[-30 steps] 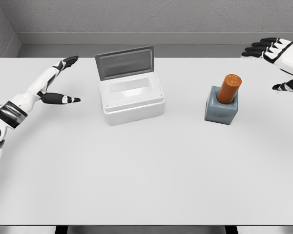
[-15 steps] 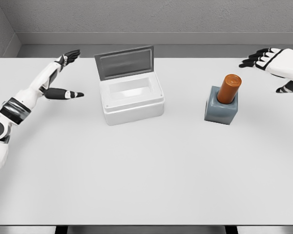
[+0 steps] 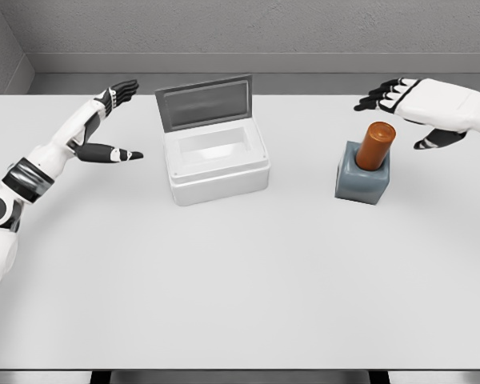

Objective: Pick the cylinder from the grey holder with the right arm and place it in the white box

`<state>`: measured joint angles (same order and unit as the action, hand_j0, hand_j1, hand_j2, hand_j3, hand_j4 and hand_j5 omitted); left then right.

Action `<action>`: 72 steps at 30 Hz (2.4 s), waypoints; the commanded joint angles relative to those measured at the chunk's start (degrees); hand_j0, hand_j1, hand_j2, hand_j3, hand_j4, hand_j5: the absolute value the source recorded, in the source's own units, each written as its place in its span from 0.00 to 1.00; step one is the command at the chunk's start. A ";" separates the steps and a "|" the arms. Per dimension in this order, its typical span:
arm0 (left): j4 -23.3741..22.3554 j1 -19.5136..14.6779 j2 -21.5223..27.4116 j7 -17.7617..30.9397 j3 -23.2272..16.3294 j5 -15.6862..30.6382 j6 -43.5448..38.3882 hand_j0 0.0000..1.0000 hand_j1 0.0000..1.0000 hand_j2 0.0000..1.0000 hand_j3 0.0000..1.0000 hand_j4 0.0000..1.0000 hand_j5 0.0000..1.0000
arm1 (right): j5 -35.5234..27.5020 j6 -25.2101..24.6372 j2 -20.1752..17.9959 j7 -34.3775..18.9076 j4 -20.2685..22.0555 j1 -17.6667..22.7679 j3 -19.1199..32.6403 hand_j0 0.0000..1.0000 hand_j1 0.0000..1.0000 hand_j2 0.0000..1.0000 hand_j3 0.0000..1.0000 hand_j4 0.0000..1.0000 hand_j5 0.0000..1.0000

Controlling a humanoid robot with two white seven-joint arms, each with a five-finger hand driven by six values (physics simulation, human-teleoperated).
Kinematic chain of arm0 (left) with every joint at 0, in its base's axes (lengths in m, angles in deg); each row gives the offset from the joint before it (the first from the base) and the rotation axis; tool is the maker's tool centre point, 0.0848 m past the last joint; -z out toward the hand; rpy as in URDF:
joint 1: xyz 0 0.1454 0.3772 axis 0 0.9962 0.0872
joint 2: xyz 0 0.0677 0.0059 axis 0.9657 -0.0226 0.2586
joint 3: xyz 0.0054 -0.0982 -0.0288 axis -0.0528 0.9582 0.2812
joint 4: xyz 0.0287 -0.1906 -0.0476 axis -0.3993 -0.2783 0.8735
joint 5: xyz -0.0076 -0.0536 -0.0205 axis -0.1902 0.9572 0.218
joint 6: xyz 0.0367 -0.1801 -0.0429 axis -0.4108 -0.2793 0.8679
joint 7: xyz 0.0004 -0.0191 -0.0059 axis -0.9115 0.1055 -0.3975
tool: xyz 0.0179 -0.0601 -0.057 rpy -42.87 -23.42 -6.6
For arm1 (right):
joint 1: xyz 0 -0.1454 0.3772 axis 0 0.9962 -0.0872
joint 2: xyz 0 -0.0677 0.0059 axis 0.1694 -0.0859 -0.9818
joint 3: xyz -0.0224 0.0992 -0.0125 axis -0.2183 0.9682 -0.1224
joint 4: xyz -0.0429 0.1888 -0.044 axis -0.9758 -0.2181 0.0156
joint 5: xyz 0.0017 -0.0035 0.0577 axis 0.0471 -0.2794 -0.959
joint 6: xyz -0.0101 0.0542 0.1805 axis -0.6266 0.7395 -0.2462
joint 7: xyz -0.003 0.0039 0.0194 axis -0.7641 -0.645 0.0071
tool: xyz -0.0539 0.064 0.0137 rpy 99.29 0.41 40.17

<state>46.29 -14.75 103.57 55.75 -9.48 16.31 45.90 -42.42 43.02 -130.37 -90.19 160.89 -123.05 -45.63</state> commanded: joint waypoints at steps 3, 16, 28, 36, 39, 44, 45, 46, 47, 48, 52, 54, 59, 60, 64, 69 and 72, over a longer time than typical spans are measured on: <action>-0.38 -0.09 0.17 -0.06 0.11 0.34 -0.08 1.00 1.00 1.00 1.00 1.00 1.00 | -0.25 -0.12 0.43 0.00 1.10 0.00 0.02 1.00 1.00 1.00 1.00 1.00 1.00; -1.17 0.18 0.08 4.59 0.99 2.63 -0.08 1.00 1.00 1.00 1.00 1.00 1.00 | 0.02 -0.12 0.78 -1.05 1.01 -0.79 -2.62 1.00 1.00 1.00 1.00 1.00 1.00; -2.32 0.09 0.00 4.59 1.08 2.63 -0.08 1.00 1.00 1.00 1.00 1.00 1.00 | 0.54 -0.12 0.96 -2.37 1.80 -1.32 -4.20 0.91 0.91 0.91 0.91 0.91 0.91; -2.32 0.09 0.00 4.51 1.08 2.45 -0.08 1.00 1.00 1.00 1.00 1.00 1.00 | 0.63 -0.12 0.34 -2.90 2.85 -1.85 -4.12 0.82 0.82 0.82 0.82 0.82 0.82; -2.23 0.09 0.00 4.42 1.08 2.36 -0.08 1.00 1.00 1.00 1.00 1.00 1.00 | 0.63 -0.12 0.26 -3.69 2.85 -1.85 -4.12 0.72 0.72 0.72 0.72 0.72 0.72; -2.23 0.17 0.08 4.42 1.08 2.45 -0.08 1.00 1.00 1.00 1.00 1.00 1.00 | 0.63 -0.12 0.17 -4.75 2.85 -1.85 -4.12 0.60 0.60 0.60 0.60 0.60 0.60; -2.23 0.09 0.08 4.42 1.08 2.45 -0.08 1.00 1.00 1.00 1.00 1.00 1.00 | 0.63 -0.12 0.17 -4.75 2.85 -1.85 -4.12 0.59 0.59 0.59 0.59 0.59 0.59; -2.23 0.09 0.08 4.42 1.08 2.45 -0.08 1.00 1.00 1.00 1.00 1.00 1.00 | 0.63 -0.12 0.08 -4.83 2.85 -1.93 -4.12 0.55 0.55 0.55 0.55 0.55 0.55; -2.23 0.09 0.08 4.42 1.08 2.45 -0.08 1.00 1.00 1.00 1.00 1.00 1.00 | 0.63 -0.12 0.08 -4.83 2.94 -2.02 -4.12 0.53 0.53 0.53 0.53 0.53 0.53; -2.23 0.09 0.00 4.42 1.08 2.45 -0.08 1.00 1.00 1.00 1.00 1.00 1.00 | 0.63 -0.12 0.17 -5.97 2.94 -2.02 -4.12 0.45 0.45 0.45 0.45 0.45 0.45; -2.23 0.18 0.00 4.42 1.08 2.36 -0.08 1.00 1.00 1.00 1.00 1.00 1.00 | 0.72 -0.12 0.17 -6.33 2.94 -2.11 -4.20 0.33 0.33 0.33 0.33 0.33 0.33; -2.23 0.18 0.00 4.42 1.08 2.36 -0.08 1.00 1.00 1.00 1.00 1.00 1.00 | 0.89 -0.12 0.26 -6.50 3.21 -2.11 -4.20 0.28 0.28 0.28 0.28 0.28 0.28; -2.23 0.17 0.00 4.42 1.08 2.36 -0.08 1.00 1.00 1.00 1.00 1.00 1.00 | 0.54 -0.12 -2.82 -6.59 6.46 -2.28 -3.41 0.25 0.25 0.25 0.25 0.25 0.25; -2.23 0.09 0.00 4.42 1.08 2.36 -0.08 1.00 1.00 1.00 1.00 1.00 1.00 | 0.37 -0.12 -3.26 -6.59 6.81 -3.07 -3.15 0.25 0.25 0.25 0.25 0.25 0.25; -2.23 0.09 0.00 4.42 1.08 2.36 -0.08 1.00 1.00 1.00 1.00 1.00 1.00 | -0.60 -0.12 -4.49 -6.50 7.95 -4.57 -2.27 0.25 0.25 0.25 0.25 0.25 0.25; -2.23 0.09 0.00 4.42 1.08 2.36 -0.08 1.00 1.00 1.00 1.00 1.00 1.00 | -0.60 -0.12 -4.31 -6.42 8.30 -5.19 -2.36 0.21 0.21 0.21 0.21 0.21 0.21; -2.23 0.09 0.00 4.42 1.08 2.36 -0.08 1.00 1.00 1.00 1.00 1.00 1.00 | -0.60 -0.12 -3.52 -6.42 8.48 -5.45 -2.45 0.21 0.21 0.21 0.21 0.21 0.21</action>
<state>44.01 -14.66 103.53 60.18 -8.44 18.23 45.90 -42.75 43.05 -134.15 -96.69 169.14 -128.59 -48.10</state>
